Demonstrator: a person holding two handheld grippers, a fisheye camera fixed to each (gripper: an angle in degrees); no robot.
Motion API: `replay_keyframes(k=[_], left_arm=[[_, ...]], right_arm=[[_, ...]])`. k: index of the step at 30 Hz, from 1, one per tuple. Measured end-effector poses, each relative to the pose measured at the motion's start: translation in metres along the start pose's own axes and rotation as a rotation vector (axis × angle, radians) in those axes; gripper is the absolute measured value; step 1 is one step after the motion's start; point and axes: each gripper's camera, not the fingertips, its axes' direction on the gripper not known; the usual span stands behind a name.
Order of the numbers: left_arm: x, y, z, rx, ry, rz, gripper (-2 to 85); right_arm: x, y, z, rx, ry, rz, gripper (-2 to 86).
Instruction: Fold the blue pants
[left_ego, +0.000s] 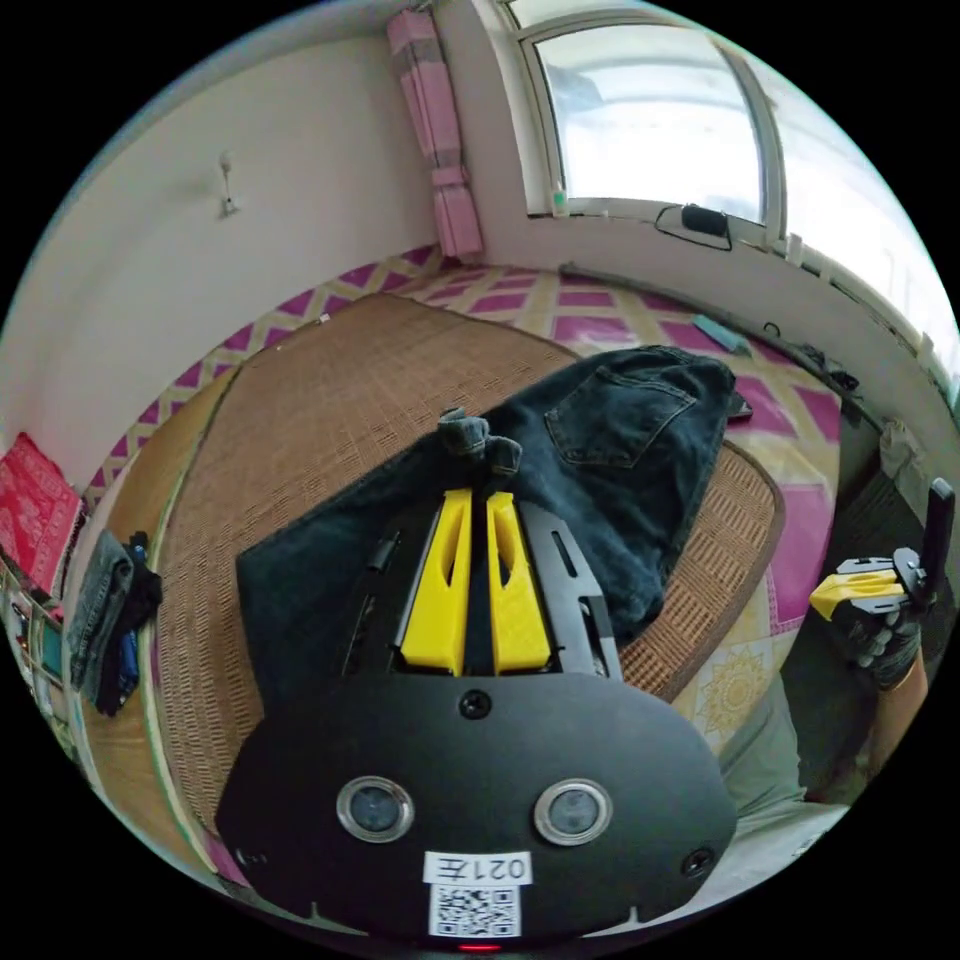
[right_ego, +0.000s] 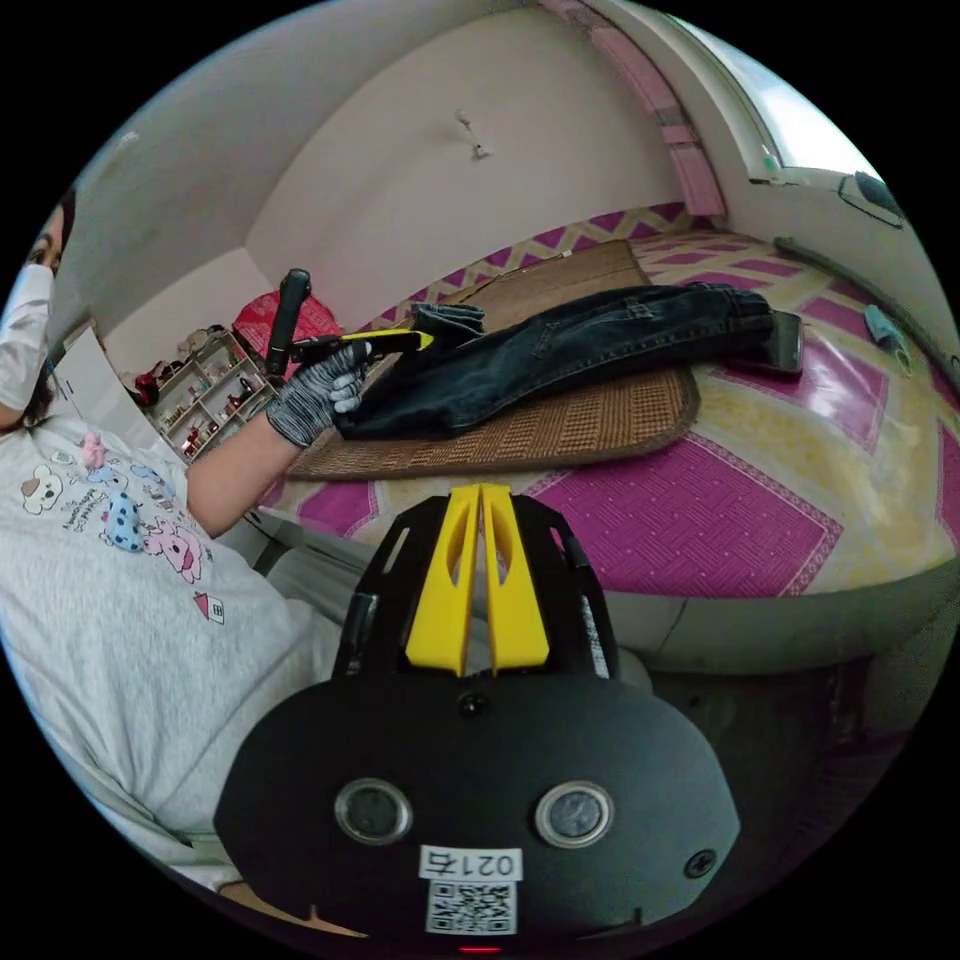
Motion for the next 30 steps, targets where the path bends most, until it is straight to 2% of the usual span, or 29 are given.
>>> replay_keyframes(k=[3,6,9,11,13,14,16,19,23,28,30], left_arm=[[0.022,0.005,0.058,-0.200,0.040,0.039,0.9],[0.025,0.012,0.054,-0.133,0.054,0.019,3.4],[0.024,0.015,0.046,-0.088,0.107,0.044,5.0],[0.023,0.018,0.042,-0.056,0.215,0.100,4.5],[0.021,0.022,0.039,-0.030,0.383,0.177,1.9],[0.019,0.023,0.039,-0.028,0.406,0.185,1.2],[0.003,0.026,0.039,-0.021,0.457,0.130,0.0],[-0.026,0.036,0.034,-0.002,0.564,0.009,-0.7],[-0.051,0.054,0.024,0.004,0.584,-0.042,-0.9],[-0.093,0.084,0.002,0.010,0.601,-0.111,-0.9],[-0.109,0.095,-0.011,0.034,0.591,-0.120,-0.9]], right_arm=[[0.008,-0.002,-0.007,0.035,-0.024,0.021,-0.1],[0.016,-0.012,-0.015,0.081,-0.001,0.076,1.3],[0.041,-0.029,-0.018,0.135,-0.034,0.216,7.2],[0.060,-0.043,-0.018,0.172,-0.067,0.298,9.7],[0.078,-0.059,-0.018,0.213,-0.048,0.385,11.4],[0.088,-0.070,-0.017,0.227,-0.004,0.439,12.2],[0.103,-0.083,-0.013,0.246,0.030,0.531,13.1],[0.134,-0.097,0.011,0.237,-0.103,0.729,14.1],[0.147,-0.110,0.044,0.313,-0.193,0.911,13.6],[0.124,-0.143,0.080,0.331,-0.135,0.991,9.6],[0.076,-0.175,0.077,0.326,0.008,0.866,7.3]])
